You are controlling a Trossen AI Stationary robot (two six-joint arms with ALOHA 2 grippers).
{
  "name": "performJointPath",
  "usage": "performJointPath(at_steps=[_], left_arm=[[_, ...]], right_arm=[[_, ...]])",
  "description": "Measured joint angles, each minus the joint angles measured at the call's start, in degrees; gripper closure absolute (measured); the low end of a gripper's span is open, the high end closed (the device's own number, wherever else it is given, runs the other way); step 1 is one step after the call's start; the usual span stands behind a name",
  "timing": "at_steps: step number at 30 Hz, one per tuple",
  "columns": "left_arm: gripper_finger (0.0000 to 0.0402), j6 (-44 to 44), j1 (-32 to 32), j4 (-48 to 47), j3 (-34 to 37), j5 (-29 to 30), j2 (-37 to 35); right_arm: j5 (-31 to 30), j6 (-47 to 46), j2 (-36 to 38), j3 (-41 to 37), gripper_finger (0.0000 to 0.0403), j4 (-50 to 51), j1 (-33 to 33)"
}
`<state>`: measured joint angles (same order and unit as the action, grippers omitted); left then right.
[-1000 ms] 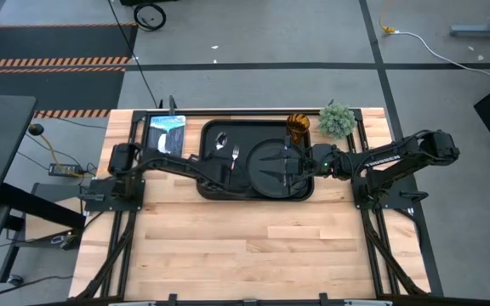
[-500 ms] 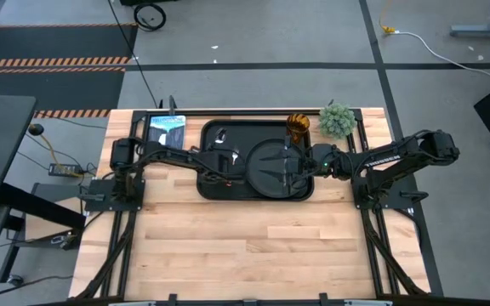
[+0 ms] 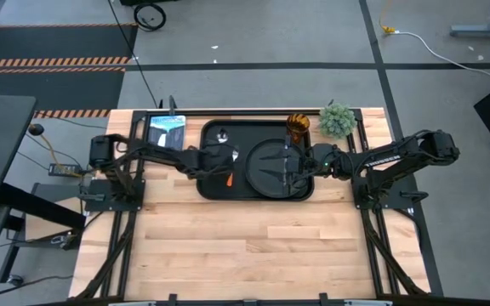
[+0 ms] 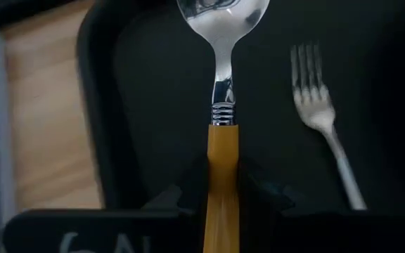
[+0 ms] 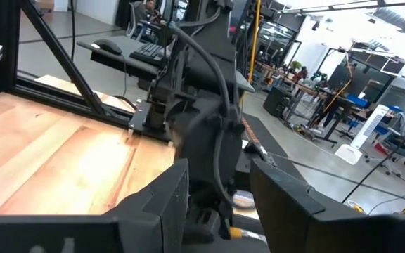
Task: Pick and place plate/cup/fork/spoon on tray
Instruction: Put the yellow spoon on the black serving tray to the left of the orange fork
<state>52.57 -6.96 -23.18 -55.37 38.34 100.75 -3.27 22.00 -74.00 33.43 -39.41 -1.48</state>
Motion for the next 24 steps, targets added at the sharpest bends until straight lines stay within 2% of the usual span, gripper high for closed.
performJointPath(at_steps=[6,24], left_arm=[[0.0335,1.01,0.22,5.74,3.69,-3.53,-2.83],[0.0335,3.6,0.85,5.22,3.19,-4.23,-3.1]], right_arm=[[-0.07,0.05,0.0,0.0,0.0243,-0.55,0.0],[0.22,0.07,0.0,0.0,0.0243,-1.08,0.04]])
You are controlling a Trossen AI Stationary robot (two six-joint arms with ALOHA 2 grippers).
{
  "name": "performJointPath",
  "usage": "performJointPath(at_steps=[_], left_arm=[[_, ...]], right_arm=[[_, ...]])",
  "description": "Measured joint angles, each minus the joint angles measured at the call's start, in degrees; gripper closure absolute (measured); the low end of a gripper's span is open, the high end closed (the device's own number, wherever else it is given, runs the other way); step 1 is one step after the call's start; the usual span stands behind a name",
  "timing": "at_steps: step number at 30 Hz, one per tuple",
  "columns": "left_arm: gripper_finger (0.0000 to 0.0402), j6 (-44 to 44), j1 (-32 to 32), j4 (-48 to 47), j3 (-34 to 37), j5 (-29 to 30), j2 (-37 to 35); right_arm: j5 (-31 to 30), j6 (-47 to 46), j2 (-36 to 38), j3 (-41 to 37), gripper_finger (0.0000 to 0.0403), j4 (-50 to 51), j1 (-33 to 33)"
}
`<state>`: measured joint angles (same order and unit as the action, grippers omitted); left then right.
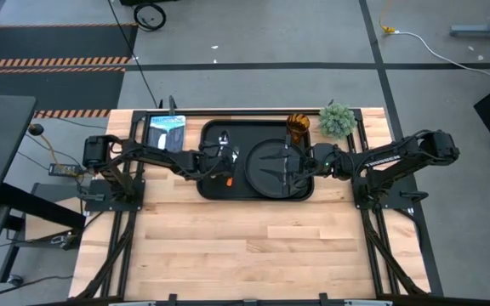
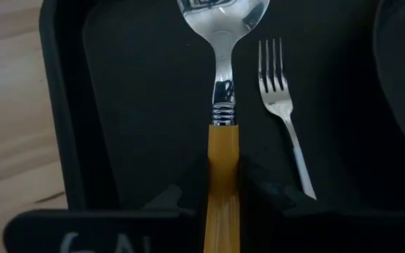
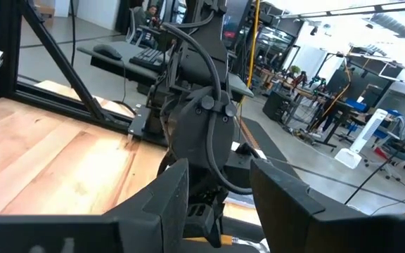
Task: Pick and place plate/cup/fork/spoon on tray
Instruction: Put the yellow spoon on the black serving tray to the left of the orange fork, then return to Home Position
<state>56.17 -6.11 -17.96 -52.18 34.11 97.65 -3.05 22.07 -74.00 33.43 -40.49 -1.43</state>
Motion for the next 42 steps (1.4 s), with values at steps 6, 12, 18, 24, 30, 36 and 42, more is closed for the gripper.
performJointPath(at_steps=[6,12,18,24,30,36,42], left_arm=[[0.0335,0.71,-0.11,0.02,0.0,-1.38,0.02],[0.0335,5.42,-1.06,-2.41,-0.02,-3.24,-1.78],[0.0335,7.47,-3.72,-0.36,-0.09,-13.27,-0.79],[0.0335,10.18,-3.89,-2.44,-0.02,-17.01,-0.26],[0.0309,14.16,-3.09,-4.79,-0.04,-16.98,-0.26],[0.0245,14.04,-2.64,-6.08,-0.04,-16.54,-0.33],[0.022,7.49,-1.78,-5.84,0.0,-14.68,-3.05]], right_arm=[[-0.01,0.12,0.0,0.0,0.0243,-0.47,0.0],[0.36,-1.39,0.0,0.0,0.0243,-0.57,0.0],[2.97,-1.15,0.0,0.0,0.0243,-0.41,0.17],[3.13,0.61,0.0,0.02,0.0243,-0.03,0.93],[3.26,1.94,0.0,0.02,0.0243,-0.11,1.64],[3.26,1.96,0.0,0.02,0.0243,-0.15,1.66],[2.27,1.57,0.37,0.02,0.0243,-0.54,1.19]])
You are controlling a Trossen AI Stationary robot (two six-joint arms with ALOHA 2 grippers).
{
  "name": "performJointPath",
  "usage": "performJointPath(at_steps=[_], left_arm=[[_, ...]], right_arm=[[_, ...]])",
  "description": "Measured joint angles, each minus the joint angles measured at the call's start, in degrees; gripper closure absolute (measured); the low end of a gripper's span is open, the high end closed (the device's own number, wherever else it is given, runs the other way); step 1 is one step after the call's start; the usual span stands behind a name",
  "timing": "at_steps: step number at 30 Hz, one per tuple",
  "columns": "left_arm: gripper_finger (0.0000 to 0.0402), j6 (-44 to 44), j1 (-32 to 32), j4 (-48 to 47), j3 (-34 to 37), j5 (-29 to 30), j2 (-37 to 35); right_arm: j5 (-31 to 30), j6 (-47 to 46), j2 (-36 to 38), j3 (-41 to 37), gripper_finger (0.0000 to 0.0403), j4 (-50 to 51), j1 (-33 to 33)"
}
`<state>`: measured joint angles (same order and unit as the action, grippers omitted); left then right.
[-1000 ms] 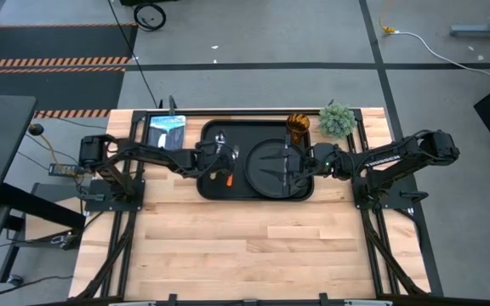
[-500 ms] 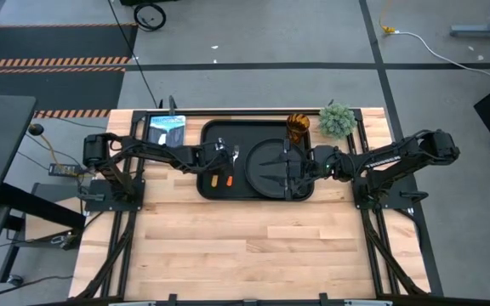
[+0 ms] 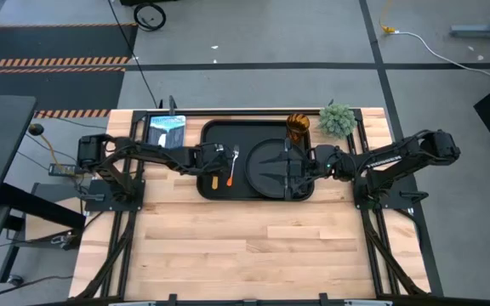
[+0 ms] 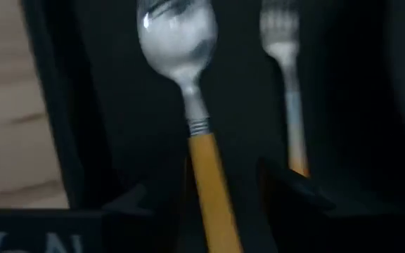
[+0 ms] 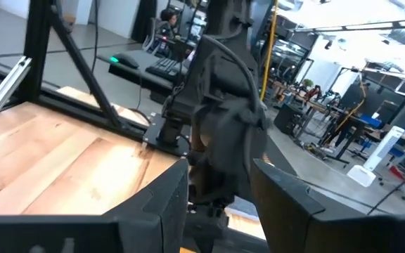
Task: Pick and place plate/cup/fork/spoon on tray
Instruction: Return to Home Position
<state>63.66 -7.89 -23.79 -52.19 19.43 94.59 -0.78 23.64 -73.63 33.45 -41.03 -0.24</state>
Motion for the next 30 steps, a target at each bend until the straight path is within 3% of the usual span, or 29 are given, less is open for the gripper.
performJointPath(at_steps=[4,9,14,19,30], left_arm=[[0.0221,-10.22,1.56,-0.17,-0.02,3.67,-3.24],[0.0228,-29.19,3.7,-0.54,-0.02,9.15,-7.4],[0.0229,-44.28,5.91,-0.36,-0.02,10.2,-11.32],[0.023,-49.31,8.55,-0.13,-0.02,10.2,-15.15],[0.023,-52.27,16.0,-0.67,0.2,10.18,-20.32]], right_arm=[[-0.09,-3.37,2.02,0.07,0.0243,0.49,-2.04],[0.53,-8.73,6.03,0.04,0.0243,4.2,-6.54],[2.76,-13.4,10.63,0.01,0.0243,9.64,-10.65],[6.32,-18.26,13.31,-5.51,0.0243,6.48,-13.72],[6.26,-26.68,18.51,-24.01,0.0243,-21.52,-21.01]])
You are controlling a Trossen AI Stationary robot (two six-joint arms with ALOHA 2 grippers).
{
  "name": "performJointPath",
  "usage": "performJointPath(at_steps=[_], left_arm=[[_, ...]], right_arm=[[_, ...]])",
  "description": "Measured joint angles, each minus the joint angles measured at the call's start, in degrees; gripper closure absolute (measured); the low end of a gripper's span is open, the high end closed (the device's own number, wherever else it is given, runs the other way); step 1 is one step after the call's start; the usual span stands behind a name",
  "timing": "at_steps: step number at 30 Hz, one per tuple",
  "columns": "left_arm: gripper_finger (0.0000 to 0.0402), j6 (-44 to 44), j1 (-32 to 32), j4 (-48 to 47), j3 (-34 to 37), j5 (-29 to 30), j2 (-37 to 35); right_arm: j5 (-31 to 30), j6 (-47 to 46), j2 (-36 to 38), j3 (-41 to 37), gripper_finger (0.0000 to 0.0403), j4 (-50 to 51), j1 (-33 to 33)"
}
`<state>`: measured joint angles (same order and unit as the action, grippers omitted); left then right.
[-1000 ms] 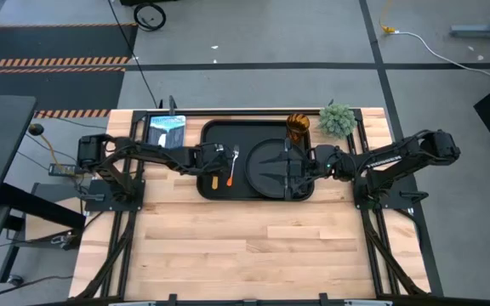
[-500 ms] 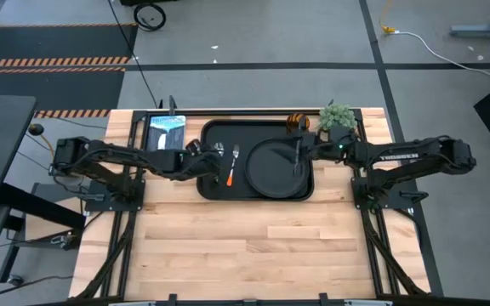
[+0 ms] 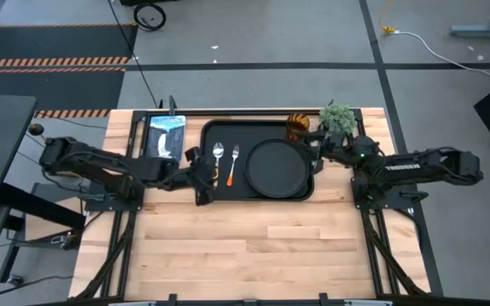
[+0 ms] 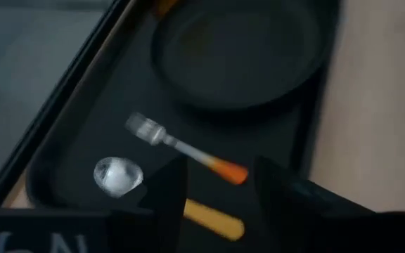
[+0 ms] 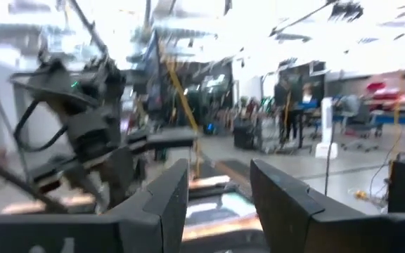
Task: Pick and place plate/cup/fork/spoon on tray
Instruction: Return to Home Position
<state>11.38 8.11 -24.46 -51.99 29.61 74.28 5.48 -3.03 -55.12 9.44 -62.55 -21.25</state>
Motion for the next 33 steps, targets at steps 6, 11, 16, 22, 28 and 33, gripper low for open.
performJointPath(at_steps=[6,11,16,22,28,33], left_arm=[[0.023,-4.22,3.65,-2.63,0.13,0.21,-4.72],[0.023,-6.51,5.27,1.71,7.12,-0.07,-11.24],[0.023,-5.05,5.38,7.18,16.13,-3.92,-17.86],[0.023,-1.54,6.68,10.63,25.09,-7.72,-27.82],[0.023,0.74,8.2,11.3,31.53,-10.64,-40.7],[0.023,2.29,9.93,12.61,35.26,-11.34,-51.44]], right_arm=[[0.21,-3.61,3.93,-4.98,0.0243,-1.26,-4.03],[1.39,-6.34,5.57,-7.39,0.0243,-1.84,-6.12],[3.17,-9.29,7.17,-9.1,0.0243,-2.8,-8.34],[1.96,-10.6,7.56,-9.1,0.0243,-3.41,-10.49],[-8.07,-11.47,7.44,-9.1,0.0243,-3.21,-11.22],[-9.21,-11.45,7.44,-9.1,0.0243,-3.23,-11.2]])
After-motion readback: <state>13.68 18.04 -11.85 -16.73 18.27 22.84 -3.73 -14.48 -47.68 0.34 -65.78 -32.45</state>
